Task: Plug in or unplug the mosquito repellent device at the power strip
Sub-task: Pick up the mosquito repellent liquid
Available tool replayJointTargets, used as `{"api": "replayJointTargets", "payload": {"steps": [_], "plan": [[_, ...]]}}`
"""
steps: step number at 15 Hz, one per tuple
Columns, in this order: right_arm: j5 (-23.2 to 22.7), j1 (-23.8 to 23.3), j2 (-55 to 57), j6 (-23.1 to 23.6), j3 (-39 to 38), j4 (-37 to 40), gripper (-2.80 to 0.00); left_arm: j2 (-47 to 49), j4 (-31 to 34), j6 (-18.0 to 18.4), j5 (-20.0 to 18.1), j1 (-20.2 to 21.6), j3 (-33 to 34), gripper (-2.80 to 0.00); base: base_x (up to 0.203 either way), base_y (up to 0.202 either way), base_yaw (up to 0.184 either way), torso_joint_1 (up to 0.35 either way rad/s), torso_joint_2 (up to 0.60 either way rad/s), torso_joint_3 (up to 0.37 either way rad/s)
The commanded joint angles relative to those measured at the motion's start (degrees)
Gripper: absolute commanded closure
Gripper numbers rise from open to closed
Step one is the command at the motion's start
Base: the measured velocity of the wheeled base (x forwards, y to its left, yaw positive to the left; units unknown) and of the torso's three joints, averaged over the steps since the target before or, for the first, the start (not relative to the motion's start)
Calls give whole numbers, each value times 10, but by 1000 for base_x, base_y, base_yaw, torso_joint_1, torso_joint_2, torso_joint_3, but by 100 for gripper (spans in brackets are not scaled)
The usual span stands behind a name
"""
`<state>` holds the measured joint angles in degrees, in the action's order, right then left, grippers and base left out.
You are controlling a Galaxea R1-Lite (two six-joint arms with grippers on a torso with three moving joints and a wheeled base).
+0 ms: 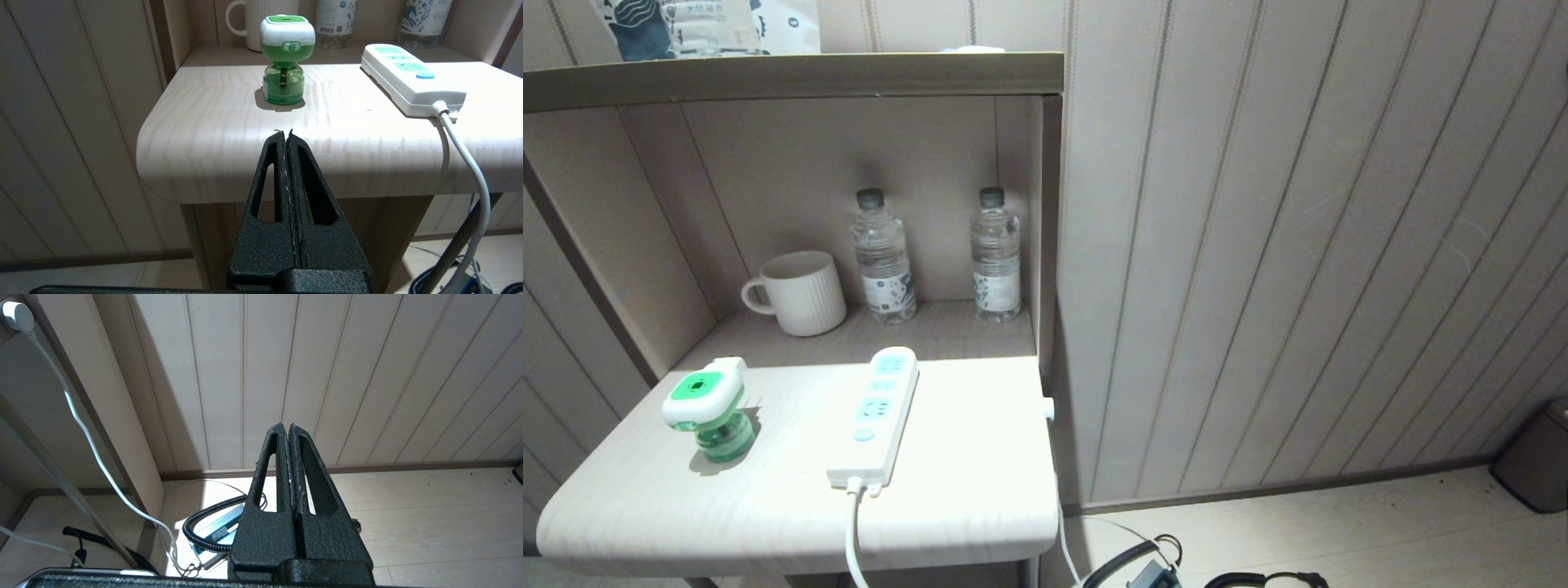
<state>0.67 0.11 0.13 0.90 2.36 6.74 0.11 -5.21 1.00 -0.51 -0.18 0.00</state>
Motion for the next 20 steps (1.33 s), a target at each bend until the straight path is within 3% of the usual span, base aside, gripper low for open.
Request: {"api": "replayJointTargets", "payload": {"steps": [1,4,9,14,16,18,20], "plan": [[-1,1,1,1,0,0,0,0,-1,1,0,0,0,0,0,0,0,0,0,0],[-1,1,1,1,0,0,0,0,5,8,3,0,0,0,0,0,0,0,0,0],[-3,0,0,2,1,-1,0,16,35,56,-1,0,0,0,0,0,0,0,0,0],[-3,0,0,1,1,-1,0,190,13,59,-39,0,-121,0,0,0,0,0,0,0],[-3,1,0,1,1,-1,0,266,-52,58,-85,0,-116,0,0,0,0,0,0,0],[-3,0,0,2,1,-1,0,355,-136,45,-103,0,-83,0,0,0,0,0,0,0],[-3,1,0,1,1,-1,0,445,-262,7,-111,-1,-42,0,0,0,0,0,0,0]]}}
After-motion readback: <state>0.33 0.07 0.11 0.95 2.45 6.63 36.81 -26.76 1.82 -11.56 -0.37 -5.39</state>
